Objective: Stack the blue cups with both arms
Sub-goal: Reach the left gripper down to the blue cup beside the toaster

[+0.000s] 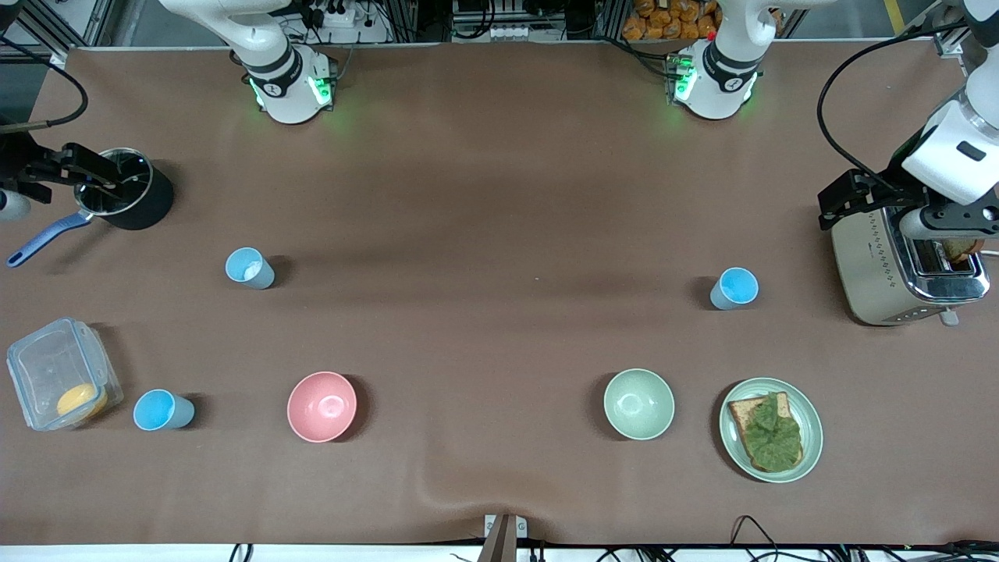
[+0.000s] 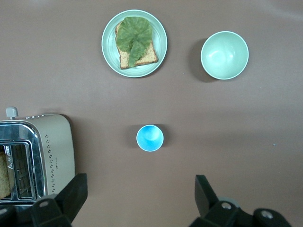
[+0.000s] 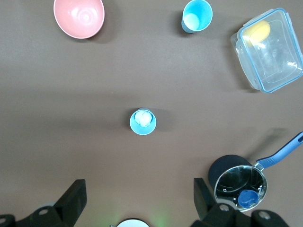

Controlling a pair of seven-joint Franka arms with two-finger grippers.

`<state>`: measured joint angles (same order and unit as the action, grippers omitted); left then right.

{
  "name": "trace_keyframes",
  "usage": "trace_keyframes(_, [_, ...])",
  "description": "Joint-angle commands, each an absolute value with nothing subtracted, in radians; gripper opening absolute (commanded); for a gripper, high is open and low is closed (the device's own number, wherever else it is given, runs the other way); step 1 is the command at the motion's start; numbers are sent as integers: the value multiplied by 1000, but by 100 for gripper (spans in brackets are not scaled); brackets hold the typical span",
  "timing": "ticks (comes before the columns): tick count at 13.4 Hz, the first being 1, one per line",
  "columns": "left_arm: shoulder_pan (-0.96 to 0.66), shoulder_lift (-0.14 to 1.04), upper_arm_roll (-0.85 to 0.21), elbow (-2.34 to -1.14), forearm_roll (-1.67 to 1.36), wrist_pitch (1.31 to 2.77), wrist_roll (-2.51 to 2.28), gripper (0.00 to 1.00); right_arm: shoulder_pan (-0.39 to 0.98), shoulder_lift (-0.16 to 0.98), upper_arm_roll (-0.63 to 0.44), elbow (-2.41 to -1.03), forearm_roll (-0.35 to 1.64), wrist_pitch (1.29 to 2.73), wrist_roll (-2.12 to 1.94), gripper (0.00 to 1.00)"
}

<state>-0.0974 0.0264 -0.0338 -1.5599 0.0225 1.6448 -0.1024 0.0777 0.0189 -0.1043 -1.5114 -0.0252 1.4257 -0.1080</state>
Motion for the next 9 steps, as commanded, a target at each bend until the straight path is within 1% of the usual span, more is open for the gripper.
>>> trace_keyframes(1, [-94,15,-29,-1562,-2,1631,-83,100,78,29,-104,-1486,-29,1407,-91,100])
trace_keyframes(6, [-72,73,-21,-1555,0,1641,-69,100,78,29,-106,-1486,-28,1408,-81,100])
trace_keyframes(7, [-54,92,-23,-1563,0,1649,-71,100,78,29,-106,-1486,-28,1407,-83,100])
trace_keyframes(9, [-51,113,-23,-1612,3,1716,-87,100,80,29,-104,-1486,-28,1405,-83,100])
